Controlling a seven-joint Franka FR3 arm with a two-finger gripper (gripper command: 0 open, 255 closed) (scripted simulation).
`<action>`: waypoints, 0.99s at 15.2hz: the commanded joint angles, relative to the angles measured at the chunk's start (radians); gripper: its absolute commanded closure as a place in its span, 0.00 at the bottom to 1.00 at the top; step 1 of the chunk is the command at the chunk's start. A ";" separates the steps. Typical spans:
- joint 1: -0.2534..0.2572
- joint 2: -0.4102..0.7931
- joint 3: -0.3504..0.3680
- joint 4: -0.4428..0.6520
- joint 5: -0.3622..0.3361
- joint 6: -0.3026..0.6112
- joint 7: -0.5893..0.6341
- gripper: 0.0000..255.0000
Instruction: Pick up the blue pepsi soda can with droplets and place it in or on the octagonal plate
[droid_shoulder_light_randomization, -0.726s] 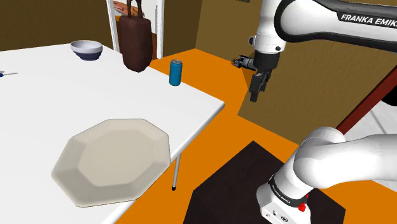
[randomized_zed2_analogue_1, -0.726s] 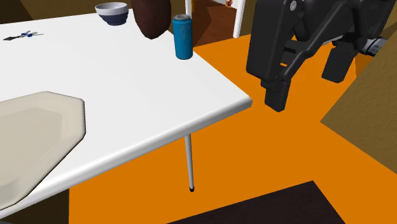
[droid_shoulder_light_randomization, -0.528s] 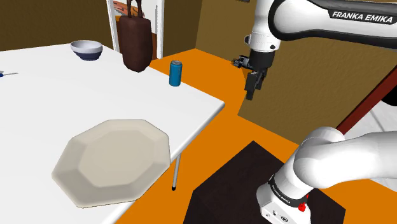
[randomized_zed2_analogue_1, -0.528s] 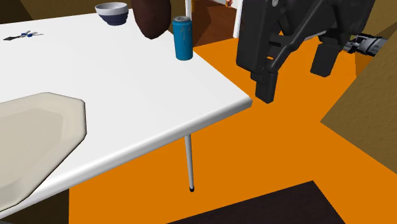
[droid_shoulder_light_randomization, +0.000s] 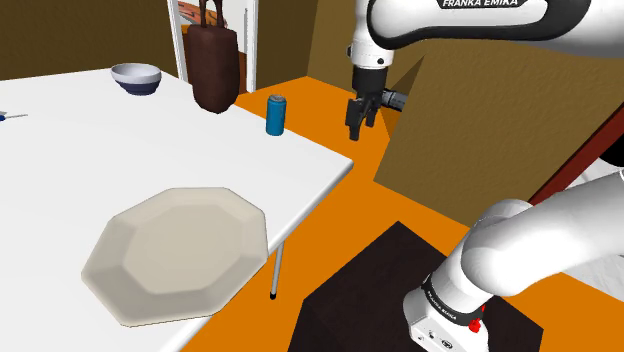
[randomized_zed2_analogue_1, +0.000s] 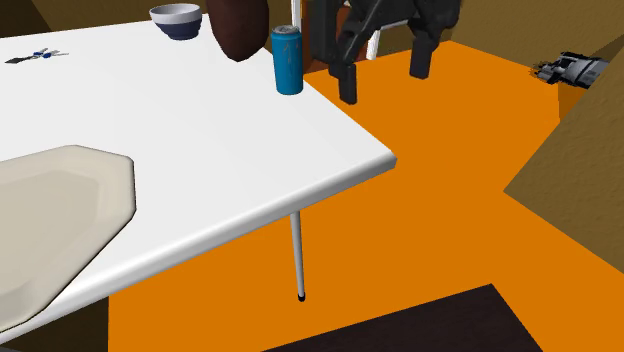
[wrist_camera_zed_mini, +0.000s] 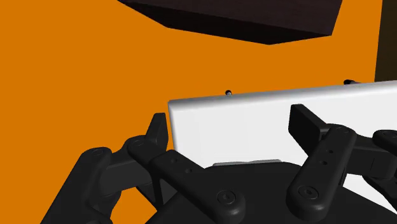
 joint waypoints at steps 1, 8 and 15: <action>0.000 0.083 0.005 0.073 0.001 0.014 0.003 0.00; 0.004 0.354 0.021 0.340 -0.005 0.030 0.013 0.00; 0.018 0.642 0.034 0.692 -0.021 -0.022 0.021 0.00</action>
